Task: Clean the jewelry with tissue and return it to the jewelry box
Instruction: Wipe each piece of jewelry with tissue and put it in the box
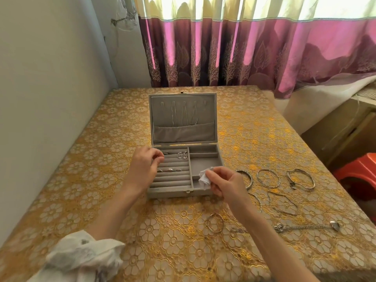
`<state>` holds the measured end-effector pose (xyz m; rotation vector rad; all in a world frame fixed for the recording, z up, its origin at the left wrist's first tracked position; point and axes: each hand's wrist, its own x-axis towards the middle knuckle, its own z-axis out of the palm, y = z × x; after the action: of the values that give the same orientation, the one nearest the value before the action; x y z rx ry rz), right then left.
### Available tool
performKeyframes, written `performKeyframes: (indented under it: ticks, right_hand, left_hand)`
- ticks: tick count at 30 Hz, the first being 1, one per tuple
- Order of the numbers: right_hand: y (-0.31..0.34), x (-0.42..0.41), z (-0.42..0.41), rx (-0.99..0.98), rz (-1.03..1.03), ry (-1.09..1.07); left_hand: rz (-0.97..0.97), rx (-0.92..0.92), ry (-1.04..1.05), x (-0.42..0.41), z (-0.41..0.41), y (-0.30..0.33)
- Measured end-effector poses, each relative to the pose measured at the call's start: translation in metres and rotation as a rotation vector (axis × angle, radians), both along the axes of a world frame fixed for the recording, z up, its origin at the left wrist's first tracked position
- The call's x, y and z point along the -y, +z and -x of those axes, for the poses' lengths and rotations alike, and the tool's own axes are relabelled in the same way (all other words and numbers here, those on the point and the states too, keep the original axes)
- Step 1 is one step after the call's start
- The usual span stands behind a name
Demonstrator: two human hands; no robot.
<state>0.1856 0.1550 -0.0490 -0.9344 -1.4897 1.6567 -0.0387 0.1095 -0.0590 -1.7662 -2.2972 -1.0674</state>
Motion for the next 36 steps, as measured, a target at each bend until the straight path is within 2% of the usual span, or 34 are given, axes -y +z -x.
performKeyframes:
  ticks: [5, 11, 22, 30, 36]
  right_hand:
    - [-0.005, -0.027, 0.014, 0.112, -0.135, -0.053]
    - [-0.011, -0.044, 0.028, 0.139, -0.226, -0.094]
    - [-0.016, -0.043, 0.03, 0.119, -0.276, -0.109]
    - [-0.016, -0.043, 0.03, 0.138, -0.295, -0.107]
    - [-0.017, -0.044, 0.03, 0.155, -0.312, -0.105]
  left_hand:
    - [0.056, -0.28, -0.033, -0.026, 0.014, -0.01]
    - [0.103, -0.445, 0.046, -0.029, 0.014, -0.014]
    - [0.079, -0.403, -0.022, -0.028, 0.02, -0.013]
    - [0.081, -0.409, 0.011, -0.03, 0.019, -0.014]
    - [0.071, -0.332, 0.042, -0.033, 0.018, -0.013]
